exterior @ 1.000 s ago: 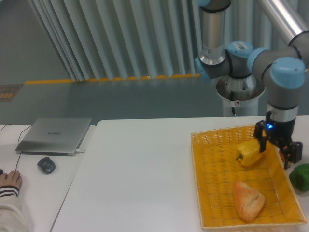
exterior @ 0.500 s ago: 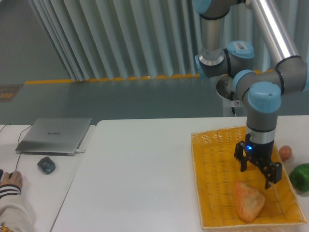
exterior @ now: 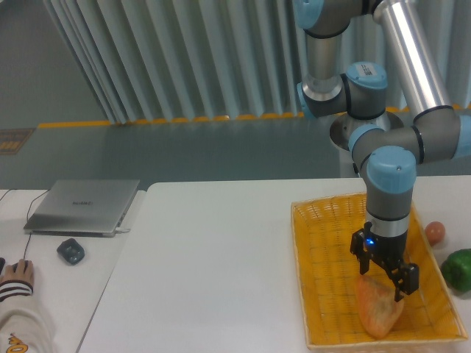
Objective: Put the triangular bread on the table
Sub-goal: 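Close the gripper on the triangular bread roll, then lift the bread roll and carry it out past the basket rim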
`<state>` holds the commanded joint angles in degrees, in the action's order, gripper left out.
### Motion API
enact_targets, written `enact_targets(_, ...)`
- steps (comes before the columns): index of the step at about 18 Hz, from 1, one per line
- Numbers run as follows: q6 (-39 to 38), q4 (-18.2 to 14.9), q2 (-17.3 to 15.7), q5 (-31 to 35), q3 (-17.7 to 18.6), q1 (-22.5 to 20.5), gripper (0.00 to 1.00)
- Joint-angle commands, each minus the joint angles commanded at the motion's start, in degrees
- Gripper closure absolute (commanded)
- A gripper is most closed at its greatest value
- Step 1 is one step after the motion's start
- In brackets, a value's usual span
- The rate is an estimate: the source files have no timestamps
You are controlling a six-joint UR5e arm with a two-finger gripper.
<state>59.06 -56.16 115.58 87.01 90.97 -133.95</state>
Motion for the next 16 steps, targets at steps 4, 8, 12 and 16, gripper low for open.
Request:
enact_targets(4, 0.0, 0.0, 0.6, 0.1, 0.2, 0.1, 0.06)
enact_targets(8, -0.3, -0.1, 0.3, 0.1, 0.1, 0.1, 0.72)
enact_targets(12, -0.2, -0.1, -0.1, 0.0, -0.1, -0.1, 1.00)
enact_targets(16, 0.1, -0.3, -2.6, -0.1, -0.2, -0.6, 1.00)
